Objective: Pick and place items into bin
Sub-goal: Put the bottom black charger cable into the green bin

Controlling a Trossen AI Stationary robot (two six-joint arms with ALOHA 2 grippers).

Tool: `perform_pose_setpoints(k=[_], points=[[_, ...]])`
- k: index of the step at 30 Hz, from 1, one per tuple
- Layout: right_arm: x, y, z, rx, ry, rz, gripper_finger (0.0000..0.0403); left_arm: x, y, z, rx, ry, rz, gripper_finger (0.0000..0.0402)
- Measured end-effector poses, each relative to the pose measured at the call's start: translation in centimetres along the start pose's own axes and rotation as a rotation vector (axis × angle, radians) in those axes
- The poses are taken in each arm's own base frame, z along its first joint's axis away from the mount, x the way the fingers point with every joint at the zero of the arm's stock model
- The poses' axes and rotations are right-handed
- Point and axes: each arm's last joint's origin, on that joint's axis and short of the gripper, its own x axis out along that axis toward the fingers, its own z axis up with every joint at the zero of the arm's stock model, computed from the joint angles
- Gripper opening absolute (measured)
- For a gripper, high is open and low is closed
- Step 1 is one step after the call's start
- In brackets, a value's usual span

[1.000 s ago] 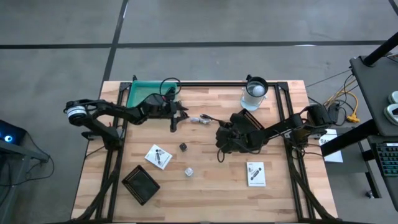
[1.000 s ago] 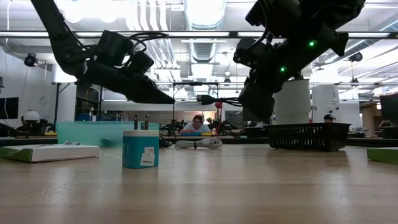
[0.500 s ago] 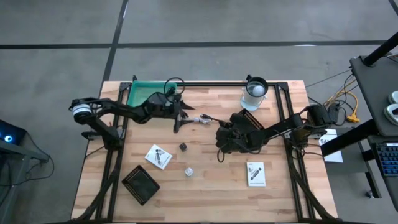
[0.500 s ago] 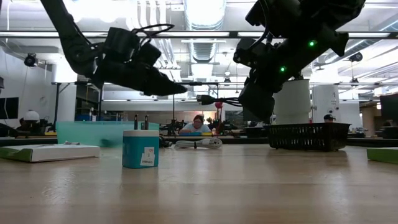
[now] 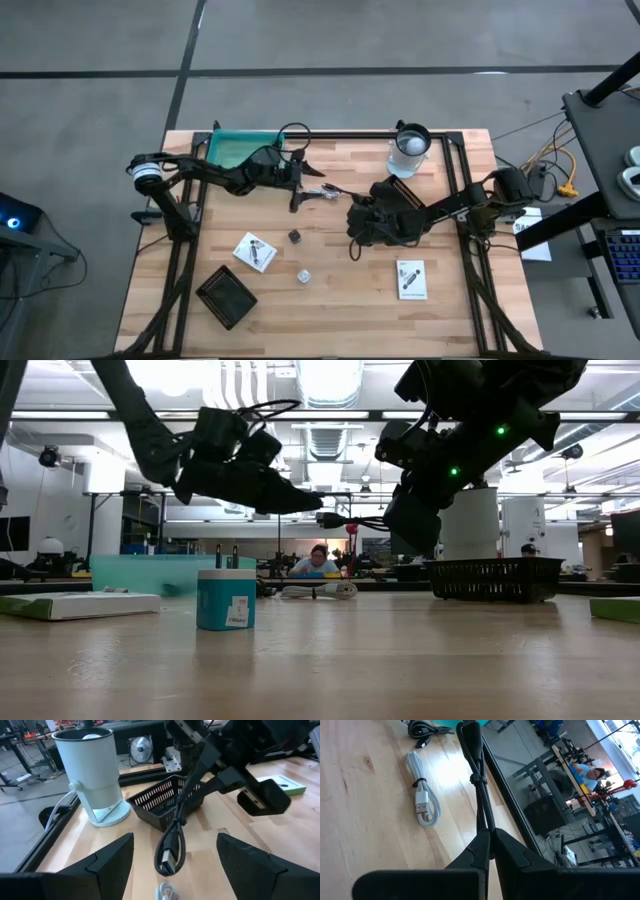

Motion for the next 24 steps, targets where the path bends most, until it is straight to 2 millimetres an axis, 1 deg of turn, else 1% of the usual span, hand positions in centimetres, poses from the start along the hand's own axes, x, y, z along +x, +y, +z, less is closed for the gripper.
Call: perform_pose_setpoints(k=[5,10,13,19,24], points=[[0.0,0.0,0.0,-0.001,0.001,0.0,0.0009,1.2,0.4,-0.8,-0.011,0.023,-0.007,0.0267],[0.0,0.0,0.0,-0.002,0.001,0.0,0.0009,2.4,1.1,-0.6,-0.007,0.013,-0.002,0.0268],[0.0,0.0,0.0,-0.002,0.002,0.0,0.0009,2.8,1.3,-0.3,-0.006,0.011,-0.002,0.0268],[0.0,0.0,0.0,-0.003,0.002,0.0,0.0009,2.8,1.1,-0.9,-0.031,0.063,-0.017,0.0268],[0.0,0.0,0.0,-0.003,0.002,0.0,0.0009,2.8,1.1,-0.9,-0.031,0.064,-0.017,0.0268]])
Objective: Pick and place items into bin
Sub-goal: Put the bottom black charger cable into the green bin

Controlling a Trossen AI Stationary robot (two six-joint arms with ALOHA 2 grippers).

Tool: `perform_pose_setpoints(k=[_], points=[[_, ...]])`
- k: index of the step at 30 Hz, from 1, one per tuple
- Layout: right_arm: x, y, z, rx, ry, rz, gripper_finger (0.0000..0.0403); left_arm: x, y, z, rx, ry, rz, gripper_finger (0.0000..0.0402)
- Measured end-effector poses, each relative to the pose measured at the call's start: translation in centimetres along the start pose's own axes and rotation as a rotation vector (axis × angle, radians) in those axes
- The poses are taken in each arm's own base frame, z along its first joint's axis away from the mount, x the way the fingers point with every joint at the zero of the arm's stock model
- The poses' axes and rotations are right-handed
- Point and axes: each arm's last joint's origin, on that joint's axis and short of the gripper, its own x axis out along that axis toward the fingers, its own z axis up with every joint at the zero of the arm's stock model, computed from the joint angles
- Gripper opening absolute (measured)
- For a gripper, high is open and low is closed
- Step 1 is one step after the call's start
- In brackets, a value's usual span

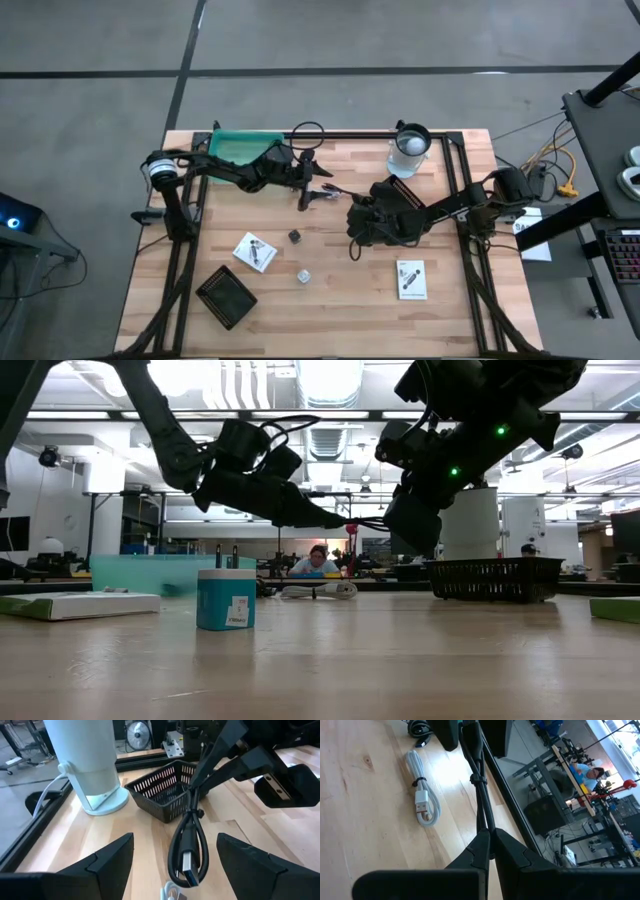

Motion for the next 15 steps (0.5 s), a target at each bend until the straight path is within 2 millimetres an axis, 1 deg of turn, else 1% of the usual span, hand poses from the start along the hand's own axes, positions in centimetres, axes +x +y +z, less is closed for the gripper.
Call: perform_pose_setpoints(k=[12,15], points=[[0.01,0.0,0.0,-0.001,0.0,0.0,0.0009,0.23,0.26,0.2,-0.012,0.032,0.02,0.0267],[0.01,0.0,0.0,-0.001,0.0,0.0,0.0009,0.23,0.25,0.2,-0.012,0.033,0.021,0.0258]])
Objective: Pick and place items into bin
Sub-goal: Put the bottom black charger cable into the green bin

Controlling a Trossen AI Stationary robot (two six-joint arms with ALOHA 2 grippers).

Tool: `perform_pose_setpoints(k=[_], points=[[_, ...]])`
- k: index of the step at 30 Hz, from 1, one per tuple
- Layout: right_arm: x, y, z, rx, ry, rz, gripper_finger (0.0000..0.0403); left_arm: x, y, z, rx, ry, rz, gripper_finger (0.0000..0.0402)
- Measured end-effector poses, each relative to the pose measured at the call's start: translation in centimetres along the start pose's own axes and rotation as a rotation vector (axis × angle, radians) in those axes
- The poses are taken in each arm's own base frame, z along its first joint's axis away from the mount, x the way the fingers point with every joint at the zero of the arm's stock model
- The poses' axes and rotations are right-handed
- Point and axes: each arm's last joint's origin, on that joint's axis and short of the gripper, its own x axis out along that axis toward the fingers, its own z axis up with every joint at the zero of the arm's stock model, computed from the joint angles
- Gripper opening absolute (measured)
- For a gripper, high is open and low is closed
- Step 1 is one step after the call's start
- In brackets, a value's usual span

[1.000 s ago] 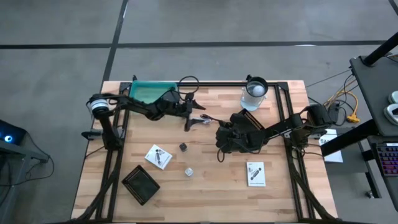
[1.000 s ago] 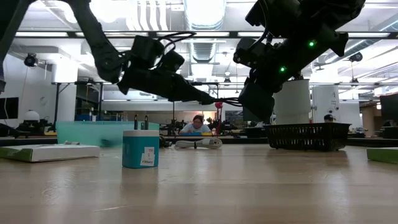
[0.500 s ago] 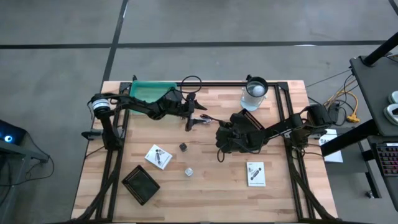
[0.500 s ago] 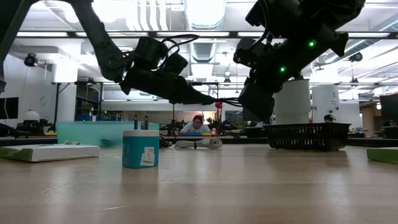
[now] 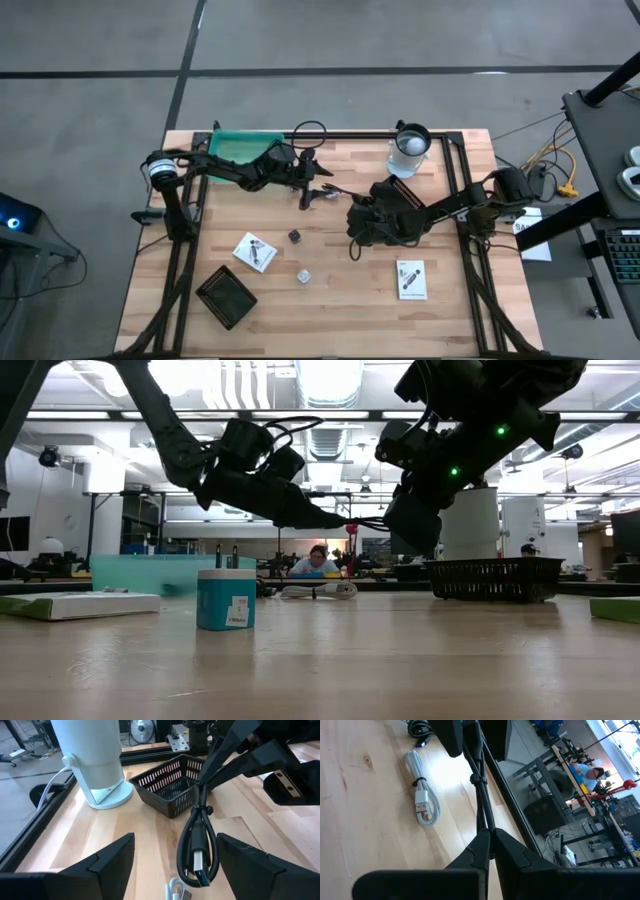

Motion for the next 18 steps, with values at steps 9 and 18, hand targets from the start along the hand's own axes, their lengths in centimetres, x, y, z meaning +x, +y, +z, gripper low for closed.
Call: perform_pose_setpoints(k=[9,18], points=[[0.01,-0.01,0.0,0.002,0.0,0.0,0.0009,0.0,-0.02,-0.01,0.0,0.002,-0.001,0.0199],[0.01,-0.01,0.01,0.002,0.0,0.0,0.0009,0.02,-0.03,-0.09,-0.007,0.019,-0.007,0.0133]])
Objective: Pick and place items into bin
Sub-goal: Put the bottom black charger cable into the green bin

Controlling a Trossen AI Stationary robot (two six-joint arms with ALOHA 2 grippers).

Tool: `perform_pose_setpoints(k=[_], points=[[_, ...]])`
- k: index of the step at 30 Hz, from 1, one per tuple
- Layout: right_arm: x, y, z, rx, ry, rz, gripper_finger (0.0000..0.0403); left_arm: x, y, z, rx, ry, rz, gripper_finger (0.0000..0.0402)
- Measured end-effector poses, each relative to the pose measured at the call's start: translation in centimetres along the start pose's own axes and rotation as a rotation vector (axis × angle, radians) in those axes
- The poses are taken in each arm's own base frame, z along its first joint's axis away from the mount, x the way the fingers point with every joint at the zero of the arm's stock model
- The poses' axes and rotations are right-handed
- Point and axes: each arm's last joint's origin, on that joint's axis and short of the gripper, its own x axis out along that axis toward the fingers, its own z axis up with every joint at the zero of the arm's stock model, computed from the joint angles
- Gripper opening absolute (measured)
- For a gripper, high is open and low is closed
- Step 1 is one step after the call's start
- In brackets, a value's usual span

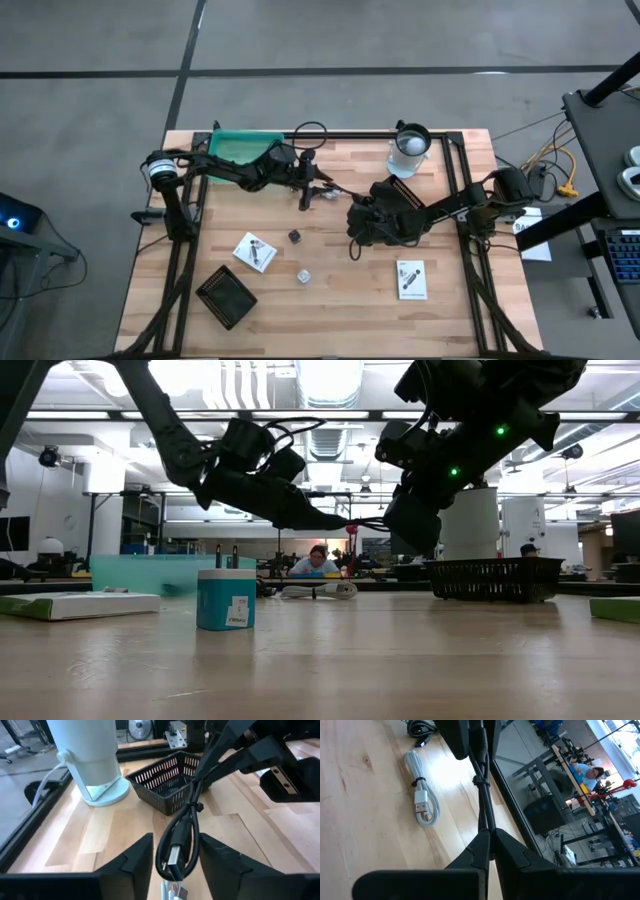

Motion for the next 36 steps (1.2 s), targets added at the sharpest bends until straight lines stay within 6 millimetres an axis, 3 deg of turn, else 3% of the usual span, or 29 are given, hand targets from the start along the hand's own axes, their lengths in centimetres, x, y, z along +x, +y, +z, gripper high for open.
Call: perform_pose_setpoints(k=[13,23,36], points=[[0.0,0.0,0.01,-0.002,0.0,0.0,0.0009,0.05,0.06,0.15,0.003,-0.004,0.0,0.0037],[0.03,-0.02,0.02,-0.004,0.0,-0.001,0.0013,0.05,0.06,0.15,0.003,-0.005,0.001,0.0026],[0.02,-0.01,-0.01,-0.004,0.001,-0.001,0.0097,-0.07,0.29,0.3,0.005,0.009,0.074,0.0025]])
